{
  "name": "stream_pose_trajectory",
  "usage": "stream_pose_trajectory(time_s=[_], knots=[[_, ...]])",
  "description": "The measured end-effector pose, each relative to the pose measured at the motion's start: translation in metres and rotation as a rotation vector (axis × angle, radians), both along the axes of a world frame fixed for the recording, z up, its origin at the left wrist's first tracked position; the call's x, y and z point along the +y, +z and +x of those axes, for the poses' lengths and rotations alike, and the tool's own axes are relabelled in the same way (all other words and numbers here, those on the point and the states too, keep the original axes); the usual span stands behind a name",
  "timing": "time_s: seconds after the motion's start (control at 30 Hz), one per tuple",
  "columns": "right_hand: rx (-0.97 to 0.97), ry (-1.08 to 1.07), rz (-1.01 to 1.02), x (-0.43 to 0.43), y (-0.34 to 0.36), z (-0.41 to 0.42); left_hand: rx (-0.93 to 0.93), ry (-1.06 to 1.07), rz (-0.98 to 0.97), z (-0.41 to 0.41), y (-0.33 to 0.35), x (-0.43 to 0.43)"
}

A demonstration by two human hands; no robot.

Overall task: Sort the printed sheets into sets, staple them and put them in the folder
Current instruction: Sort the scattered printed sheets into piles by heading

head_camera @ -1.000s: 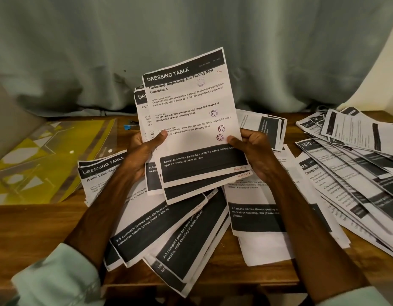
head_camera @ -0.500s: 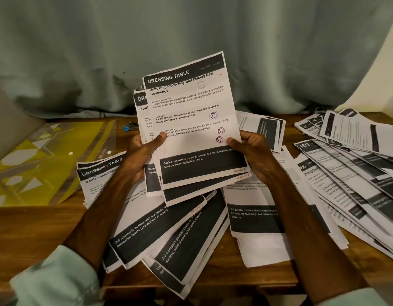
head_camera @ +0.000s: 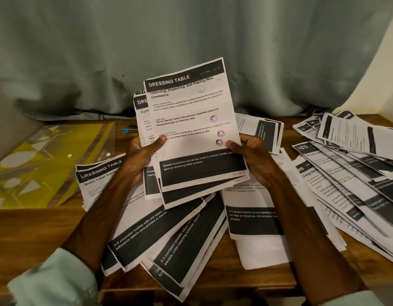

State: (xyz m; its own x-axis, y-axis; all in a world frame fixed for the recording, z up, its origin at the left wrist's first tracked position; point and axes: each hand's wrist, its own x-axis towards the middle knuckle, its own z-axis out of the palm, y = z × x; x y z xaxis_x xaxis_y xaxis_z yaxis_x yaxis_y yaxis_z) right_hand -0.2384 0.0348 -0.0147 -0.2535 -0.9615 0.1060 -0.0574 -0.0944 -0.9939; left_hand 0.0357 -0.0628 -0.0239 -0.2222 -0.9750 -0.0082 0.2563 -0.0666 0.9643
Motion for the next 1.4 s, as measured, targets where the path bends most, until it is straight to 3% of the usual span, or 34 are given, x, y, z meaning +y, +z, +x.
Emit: stream_pose_trajectory(time_s=[0.8,1.07,1.4], knots=[[-0.083,0.029,0.039,0.004,0.0,-0.001,-0.019,0.057,-0.047,-0.002,-0.001,0.001],[-0.092,-0.131,-0.062,0.006,-0.003,0.0,0.034,0.057,-0.017,-0.001,0.006,0.004],[-0.154,-0.131,-0.05,0.007,0.003,0.006,0.067,0.035,-0.03,0.001,0.011,0.006]])
